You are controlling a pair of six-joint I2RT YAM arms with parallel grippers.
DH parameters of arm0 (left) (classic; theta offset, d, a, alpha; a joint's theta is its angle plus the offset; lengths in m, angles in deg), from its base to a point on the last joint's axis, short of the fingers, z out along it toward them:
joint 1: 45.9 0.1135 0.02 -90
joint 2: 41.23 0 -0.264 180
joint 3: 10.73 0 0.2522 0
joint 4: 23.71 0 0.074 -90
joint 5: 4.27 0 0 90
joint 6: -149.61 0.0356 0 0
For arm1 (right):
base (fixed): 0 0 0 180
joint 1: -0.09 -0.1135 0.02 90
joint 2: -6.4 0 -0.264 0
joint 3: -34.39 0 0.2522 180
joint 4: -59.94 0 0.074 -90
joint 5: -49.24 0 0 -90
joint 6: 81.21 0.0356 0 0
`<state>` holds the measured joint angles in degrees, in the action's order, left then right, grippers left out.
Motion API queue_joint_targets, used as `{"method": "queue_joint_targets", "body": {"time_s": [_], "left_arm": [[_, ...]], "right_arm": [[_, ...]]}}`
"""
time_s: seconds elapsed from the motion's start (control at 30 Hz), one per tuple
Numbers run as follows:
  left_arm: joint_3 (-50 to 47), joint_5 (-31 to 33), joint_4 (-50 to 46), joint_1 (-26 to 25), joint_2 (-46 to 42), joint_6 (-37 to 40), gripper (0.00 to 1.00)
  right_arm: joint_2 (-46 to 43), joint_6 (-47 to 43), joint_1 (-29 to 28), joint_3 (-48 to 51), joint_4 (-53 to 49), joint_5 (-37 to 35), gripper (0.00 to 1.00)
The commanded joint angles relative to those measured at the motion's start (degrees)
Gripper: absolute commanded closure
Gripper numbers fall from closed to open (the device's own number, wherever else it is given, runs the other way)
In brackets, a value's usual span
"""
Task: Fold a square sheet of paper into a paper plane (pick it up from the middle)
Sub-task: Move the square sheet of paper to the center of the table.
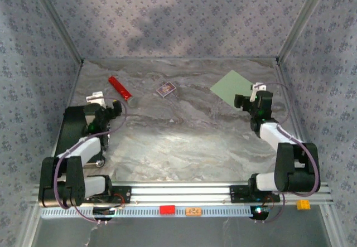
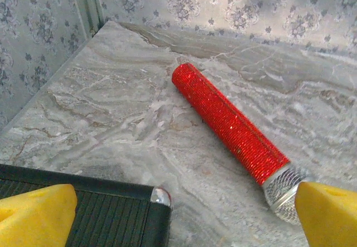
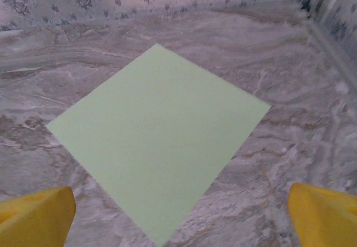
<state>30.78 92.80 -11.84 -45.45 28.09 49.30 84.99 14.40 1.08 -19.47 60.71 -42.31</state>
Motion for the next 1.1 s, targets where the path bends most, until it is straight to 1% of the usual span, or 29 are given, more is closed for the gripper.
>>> {"method": "queue_joint_targets", "body": {"time_s": [0.0, 0.03, 0.07, 0.13, 0.17, 0.27, 0.3, 0.43, 0.5, 0.73, 0.83, 0.93, 1.07], "left_arm": [[7.4, 0.74, -14.74, 0.43, -2.17, -10.33, 0.0], [8.71, -0.76, -16.76, 0.51, -2.14, -10.65, 0.0], [9.62, -3.36, -18.48, 0.47, -2.11, -10.92, 0.0], [10.5, -4.43, -20.92, 0.49, -1.8, -14.98, 0.0], [10.89, -5.7, -21.85, 0.56, -1.49, -16.74, 0.0], [12.48, -12.62, -23.21, 0.47, 0.42, -18.16, 0.0], [12.66, -14.65, -23.13, 0.23, 0.93, -18.49, 0.0], [13.9, -17.71, -23.96, -2.95, 2.16, -18.49, 0.0], [14.91, -17.79, -25.11, -5.67, 2.95, -18.02, 0.0], [18.35, -16.33, -26.68, -14.87, 6.6, -18.47, 0.0], [20.77, -16.07, -28.22, -18.05, 8.65, -18.31, 0.0], [22.18, -15.34, -29.4, -20.3, 9.88, -18.08, 0.0], [22.24, -15.08, -29.87, -21.18, 9.88, -18.08, 0.0]], "right_arm": [[3.82, 9.75, 0.83, -10.09, -18.03, 5.4, 0.01], [5.13, 10.4, 1.19, -11.59, -19.1, 7.38, 0.01], [7.04, 11.61, 1.87, -12.6, -18.33, 11.87, 0.01], [9.93, 14.83, 2.79, -13.57, -15.97, 17.93, 0.01], [11.84, 16.35, 2.92, -14.69, -15.67, 19.96, 0.01], [17.63, 19.65, 2.87, -19.05, -16.97, 25.21, 0.01], [19.42, 21.02, 2.66, -20.22, -17.09, 25.86, 0.01], [24.7, 22.47, 1.96, -24.73, -19.38, 26.51, 0.01], [26.39, 22.52, 1.48, -26.71, -20.26, 26.72, 0.01], [33.12, 22.01, 0.41, -35.96, -27.98, 23.11, 0.01], [36.12, 21.77, 0.04, -39.39, -30.34, 22.22, 0.01], [38.62, 20.97, -0.42, -42.67, -33.06, 22.0, 0.01], [40.51, 20.63, -0.86, -44.53, -36.25, 20.65, 0.01]]}}
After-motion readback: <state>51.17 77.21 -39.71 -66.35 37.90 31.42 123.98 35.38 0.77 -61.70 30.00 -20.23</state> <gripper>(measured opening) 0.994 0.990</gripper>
